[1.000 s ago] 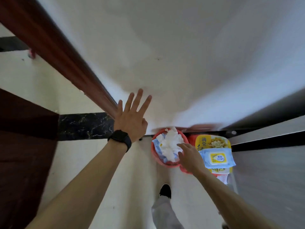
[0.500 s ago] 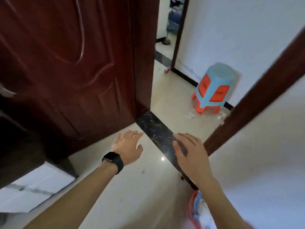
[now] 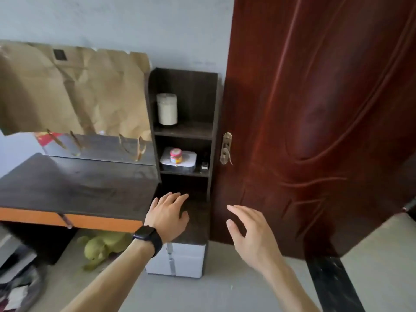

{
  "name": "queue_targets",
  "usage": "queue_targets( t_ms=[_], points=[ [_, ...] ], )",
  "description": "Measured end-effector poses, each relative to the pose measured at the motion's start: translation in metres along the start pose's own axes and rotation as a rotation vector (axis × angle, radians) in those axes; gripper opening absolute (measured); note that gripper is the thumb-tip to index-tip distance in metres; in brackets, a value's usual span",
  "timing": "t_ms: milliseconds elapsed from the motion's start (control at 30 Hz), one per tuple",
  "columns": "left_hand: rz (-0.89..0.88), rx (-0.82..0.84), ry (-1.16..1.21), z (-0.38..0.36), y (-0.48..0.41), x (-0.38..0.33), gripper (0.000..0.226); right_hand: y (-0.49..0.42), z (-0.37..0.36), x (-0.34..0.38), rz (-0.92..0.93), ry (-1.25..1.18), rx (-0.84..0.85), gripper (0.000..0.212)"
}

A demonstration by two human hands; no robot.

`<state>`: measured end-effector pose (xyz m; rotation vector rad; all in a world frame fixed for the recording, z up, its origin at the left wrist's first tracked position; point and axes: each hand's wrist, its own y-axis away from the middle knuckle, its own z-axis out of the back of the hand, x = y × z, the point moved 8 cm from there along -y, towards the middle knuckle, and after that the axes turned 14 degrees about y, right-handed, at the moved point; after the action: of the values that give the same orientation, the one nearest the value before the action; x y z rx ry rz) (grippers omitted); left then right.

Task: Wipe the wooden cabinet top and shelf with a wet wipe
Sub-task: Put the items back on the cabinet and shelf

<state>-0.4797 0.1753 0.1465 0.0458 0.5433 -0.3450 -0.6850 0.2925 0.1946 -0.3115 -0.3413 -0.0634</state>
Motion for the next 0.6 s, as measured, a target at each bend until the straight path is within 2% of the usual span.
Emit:
queue_targets(
  t_ms=[200, 400, 467, 600],
  points=[
    [0.144, -0.041, -0.018, 0.042, -0.061, 0.093, 0.06, -0.099, -0.069, 0.045, 0.113, -0.009, 0.143, 0.043],
    [0.255, -0.023, 0.043, 0.035, -0.15, 0.138, 0.055, -0.21, -0.151, 0.038, 0.143, 0.016, 0.276, 0.051],
    [0.372, -0.001, 0.152, 0.021, -0.18, 0.158, 0.049, -0.248, -0.183, 0.031, 0.139, 0.028, 0.328, 0.054],
    [0.671, 0.035, 0.542, -0.018, -0.228, 0.193, 0.044, -0.309, -0.242, 0.021, 0.091, 0.048, 0.46, 0.061]
  ],
)
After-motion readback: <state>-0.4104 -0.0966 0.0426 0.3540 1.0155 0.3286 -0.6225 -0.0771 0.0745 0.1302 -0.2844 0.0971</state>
